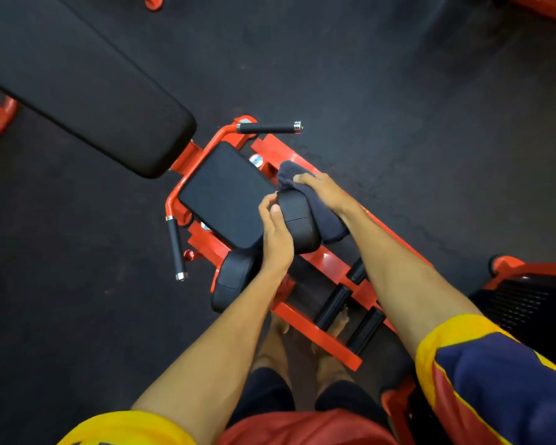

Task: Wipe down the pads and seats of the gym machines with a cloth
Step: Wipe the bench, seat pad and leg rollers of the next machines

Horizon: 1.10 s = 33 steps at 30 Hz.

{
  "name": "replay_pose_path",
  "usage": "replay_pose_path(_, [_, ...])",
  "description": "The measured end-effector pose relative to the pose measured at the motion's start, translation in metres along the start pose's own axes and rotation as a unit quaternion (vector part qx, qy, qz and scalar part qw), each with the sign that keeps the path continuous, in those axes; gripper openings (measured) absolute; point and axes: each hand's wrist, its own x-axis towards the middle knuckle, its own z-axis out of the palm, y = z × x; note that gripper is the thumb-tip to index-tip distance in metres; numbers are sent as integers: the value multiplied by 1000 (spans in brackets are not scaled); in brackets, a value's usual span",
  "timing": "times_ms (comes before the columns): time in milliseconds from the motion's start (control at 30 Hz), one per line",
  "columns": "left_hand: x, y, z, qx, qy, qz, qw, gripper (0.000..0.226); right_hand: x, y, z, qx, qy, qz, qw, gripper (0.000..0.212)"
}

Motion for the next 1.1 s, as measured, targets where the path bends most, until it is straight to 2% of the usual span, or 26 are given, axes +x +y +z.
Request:
replay_pose_path(100, [0, -2, 1, 0, 11, 1, 1000, 32, -18, -8, 12, -27, 2, -84, 996, 4])
replay_pose_path(167, [0, -5, 3, 1, 3, 3, 1000, 32, -25, -3, 16, -38, 8, -153, 987, 13])
replay_pose_path(200, [1, -4, 4, 7, 0, 2, 1000, 32, -24, 1, 15, -16, 23, -155, 987, 17])
replay_pose_path(300, [2, -3, 1, 17, 7, 14, 1000, 30, -12, 14, 10, 65, 35, -49, 996, 9])
replay_pose_path(433, [-1, -1, 2, 29, -8, 7, 1000, 27, 2, 42, 6, 123, 74, 72, 987, 24])
replay_pose_path(500, [-1, 3, -1, 29, -9, 9, 1000, 28, -1, 39, 13, 163, 89, 87, 979, 31])
replay_pose_path(633, [-3, 4, -3, 31, -7, 8, 999, 32, -30, 8, 30, 179, 144, -3, 973, 28])
replay_pose_path(700, [-2, 4, -5, 46, -14, 31, 998, 38, -45, 8, 38, 147, 143, -81, 975, 31])
replay_pose_path(767, [1, 3, -8, 69, -45, 52, 995, 46, -50, 18, 42, 118, 139, -116, 976, 34])
replay_pose_path(800, [1, 3, -10, 92, -54, 65, 992, 46, -49, 23, 41, 138, 134, -102, 976, 36])
replay_pose_path(867, [4, 3, -15, 134, -55, 90, 985, 45, -47, 32, 35, 193, 131, -19, 972, 37])
replay_pose_path(967, [9, 2, -20, 181, -80, 107, 974, 42, -45, 44, 30, 208, 123, 89, 966, 29])
replay_pose_path(1033, [10, 3, -21, 211, -101, 102, 967, 42, -45, 44, 29, 218, 125, 111, 962, 31])
replay_pose_path(1100, [8, 4, -22, 224, -102, 105, 964, 42, -50, 38, 32, 226, 132, 90, 961, 35])
